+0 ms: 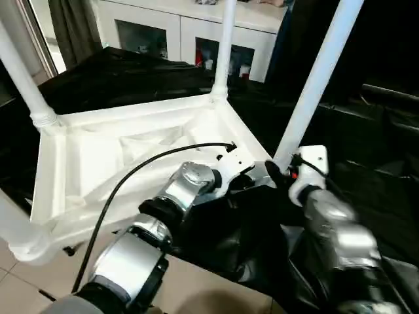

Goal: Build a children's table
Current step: Rotate leg to tighten

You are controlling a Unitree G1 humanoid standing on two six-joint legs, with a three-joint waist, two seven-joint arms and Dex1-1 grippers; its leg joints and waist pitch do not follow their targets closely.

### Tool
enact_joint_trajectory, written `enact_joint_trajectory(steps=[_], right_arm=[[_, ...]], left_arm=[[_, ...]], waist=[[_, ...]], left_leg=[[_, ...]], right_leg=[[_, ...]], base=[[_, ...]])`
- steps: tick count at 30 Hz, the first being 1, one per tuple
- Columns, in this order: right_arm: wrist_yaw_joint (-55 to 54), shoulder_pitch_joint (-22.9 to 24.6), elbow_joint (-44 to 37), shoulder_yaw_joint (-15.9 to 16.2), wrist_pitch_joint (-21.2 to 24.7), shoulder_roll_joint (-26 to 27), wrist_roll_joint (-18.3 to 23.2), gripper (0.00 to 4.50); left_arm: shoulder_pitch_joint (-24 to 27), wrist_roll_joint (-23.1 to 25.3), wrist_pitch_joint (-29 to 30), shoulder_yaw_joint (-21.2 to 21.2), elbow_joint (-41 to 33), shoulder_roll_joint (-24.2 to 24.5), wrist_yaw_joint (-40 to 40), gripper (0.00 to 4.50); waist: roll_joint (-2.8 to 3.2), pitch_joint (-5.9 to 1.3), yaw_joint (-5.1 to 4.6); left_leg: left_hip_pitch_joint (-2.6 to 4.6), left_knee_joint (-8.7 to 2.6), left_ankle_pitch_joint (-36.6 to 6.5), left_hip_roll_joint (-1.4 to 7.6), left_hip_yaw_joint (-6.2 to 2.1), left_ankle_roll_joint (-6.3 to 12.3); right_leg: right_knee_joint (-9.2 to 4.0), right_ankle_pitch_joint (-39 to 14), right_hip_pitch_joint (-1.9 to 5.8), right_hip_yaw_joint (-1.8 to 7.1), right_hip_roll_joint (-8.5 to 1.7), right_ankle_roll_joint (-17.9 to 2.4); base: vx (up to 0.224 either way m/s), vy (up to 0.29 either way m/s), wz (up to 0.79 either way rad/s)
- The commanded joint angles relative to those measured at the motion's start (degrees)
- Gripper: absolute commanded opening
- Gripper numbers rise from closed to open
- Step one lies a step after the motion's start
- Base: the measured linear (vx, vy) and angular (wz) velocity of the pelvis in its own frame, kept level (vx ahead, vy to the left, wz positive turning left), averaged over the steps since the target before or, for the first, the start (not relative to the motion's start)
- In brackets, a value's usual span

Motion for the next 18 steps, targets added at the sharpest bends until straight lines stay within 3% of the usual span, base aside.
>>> enact_joint_trajectory(steps=[1, 2, 4, 5, 8, 10, 14, 16, 17, 18], right_arm=[[5.86, 0.61, -4.14, 3.75, 1.28, -0.02, 3.23, 3.03], [9.70, 2.64, -7.40, 3.51, 2.53, -2.91, 5.27, 3.03], [12.68, 4.25, -9.90, 3.34, 3.45, -5.15, 6.79, 3.03], [14.15, 5.20, -11.43, 3.18, 4.21, -6.37, 7.75, 3.08], [15.51, 5.94, -12.70, 3.09, 4.86, -7.27, 8.74, 3.08], [16.20, 5.99, -13.30, 3.47, 4.97, -7.11, 9.33, 3.08], [13.18, 2.82, -9.84, 4.44, 2.62, -3.05, 7.42, 3.08], [12.13, 1.46, -8.61, 4.75, 2.42, -1.85, 7.34, 3.08], [11.63, 0.70, -7.91, 4.97, 2.33, -1.21, 7.31, 3.08], [11.14, -0.11, -7.21, 5.57, 2.25, -0.57, 7.31, 3.08]], left_arm=[[-1.26, -0.23, -3.60, -0.08, -0.34, -1.17, -0.04, 0.00], [-1.05, -0.63, -6.44, 0.33, -0.59, -1.07, 0.23, 0.00], [-0.86, -1.10, -7.82, 0.86, -0.87, -1.04, 0.73, 0.00], [-0.70, -2.13, -7.75, 1.71, -1.39, -1.07, 0.21, 0.45], [-0.33, -3.56, -7.28, 2.74, -2.39, -0.94, -1.03, 0.59], [1.24, -5.96, -4.95, 4.00, -6.10, 0.13, -4.23, 0.79], [7.40, -9.18, 2.22, 5.58, -18.52, 5.26, -9.01, 1.18], [10.41, -9.85, 5.56, 5.87, -23.62, 7.97, -10.45, 1.31], [12.23, -10.25, 7.61, 6.03, -26.64, 9.59, -11.30, 1.49], [15.32, -10.90, 10.30, 6.30, -31.55, 12.24, -12.71, 1.49]], waist=[[-0.75, -3.28, 0.28], [-0.46, -3.29, 0.14], [-0.70, -3.49, 0.31], [-0.50, -3.57, 0.39], [-0.49, -3.73, 0.87], [-0.72, -3.63, 0.95], [-0.62, -3.33, 0.52], [-0.78, -2.90, -0.56], [-0.31, -2.93, -0.51], [-1.64, -2.55, -0.51]], left_leg=[[0.09, -3.90, -14.58, 1.10, -0.48, 2.40], [-0.07, -3.93, -13.49, 1.04, -0.55, 2.41], [0.31, -3.44, -12.63, 1.22, -0.35, 3.47], [0.09, -3.34, -11.10, 1.20, -0.37, 4.03], [0.06, -3.02, -7.76, 1.33, -0.25, 5.04], [0.09, -3.02, -7.63, 1.46, -0.20, 5.21], [0.12, -3.22, -9.64, 1.47, -0.13, 4.55], [-0.43, -3.78, -11.46, 1.29, -0.24, 3.01], [0.39, -3.76, -12.90, 1.55, -0.22, 1.96], [0.47, -3.76, -13.66, 1.48, 0.09, 1.66]], right_leg=[[-5.46, -16.48, 2.82, 2.12, -2.91, -6.46], [-5.26, -15.00, 2.86, 2.00, -2.82, -7.06], [-4.93, -11.14, 2.75, 2.13, -2.74, -8.25], [-4.61, -8.98, 2.98, 2.05, -2.81, -9.40], [-3.83, -2.68, 2.93, 2.05, -2.77, -12.41], [-3.57, -1.45, 2.89, 1.95, -2.76, -13.70], [-3.58, -4.30, 2.61, 1.95, -2.86, -14.29], [-3.90, -10.32, 2.65, 1.90, -2.72, -12.50], [-4.09, -12.19, 2.07, 2.12, -2.84, -11.96], [-4.54, -13.32, 1.82, 2.17, -2.52, -11.05]], base=[[0.000, 0.000, 0.00], [0.000, 0.000, 0.00], [0.000, 0.000, 0.00], [0.000, 0.000, 0.00], [0.000, 0.000, 0.00], [0.000, 0.000, 0.00], [0.000, 0.000, 0.00], [0.000, 0.000, 0.00], [0.000, 0.000, 0.00], [0.000, 0.000, 0.00]])
